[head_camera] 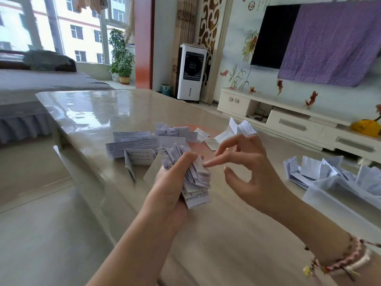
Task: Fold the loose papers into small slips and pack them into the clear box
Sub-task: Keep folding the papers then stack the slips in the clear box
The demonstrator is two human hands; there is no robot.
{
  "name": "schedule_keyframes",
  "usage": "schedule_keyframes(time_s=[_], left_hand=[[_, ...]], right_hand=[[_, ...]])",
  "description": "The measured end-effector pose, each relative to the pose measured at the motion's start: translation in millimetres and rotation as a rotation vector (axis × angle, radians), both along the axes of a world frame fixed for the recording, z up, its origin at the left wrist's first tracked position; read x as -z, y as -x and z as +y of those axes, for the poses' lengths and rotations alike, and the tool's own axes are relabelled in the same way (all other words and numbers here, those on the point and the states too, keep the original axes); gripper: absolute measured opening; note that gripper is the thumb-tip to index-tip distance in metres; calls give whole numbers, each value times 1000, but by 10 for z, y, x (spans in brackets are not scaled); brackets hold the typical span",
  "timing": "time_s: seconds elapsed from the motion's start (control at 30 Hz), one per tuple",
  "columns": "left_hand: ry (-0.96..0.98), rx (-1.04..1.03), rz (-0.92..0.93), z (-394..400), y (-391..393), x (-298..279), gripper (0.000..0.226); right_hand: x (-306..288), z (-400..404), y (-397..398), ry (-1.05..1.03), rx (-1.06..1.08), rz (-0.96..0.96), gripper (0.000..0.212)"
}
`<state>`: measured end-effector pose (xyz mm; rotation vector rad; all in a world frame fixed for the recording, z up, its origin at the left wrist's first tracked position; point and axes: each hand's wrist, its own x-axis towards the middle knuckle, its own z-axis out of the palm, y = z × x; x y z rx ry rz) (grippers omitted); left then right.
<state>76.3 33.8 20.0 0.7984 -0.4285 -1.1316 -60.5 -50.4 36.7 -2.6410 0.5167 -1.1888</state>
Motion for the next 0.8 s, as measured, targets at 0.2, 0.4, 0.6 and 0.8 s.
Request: schedule_keyframes(time_s=[0.2,0.4,0.6,0.8], left_hand=[[-32,-116,-86,355,-294,-42,35],[-98,-184,-151,521,-578,-2,28],[-193,-138,-205,262,-889,147,26],[-264,-28,-324,55,-1018,416,24]], right_hand=[[88,-15,-416,-340,254,30,29],[297,46,-808,-182,421,451,59],[395,37,-863,-94,455,451,31],[251,-81,-525,-9,492,339,19]])
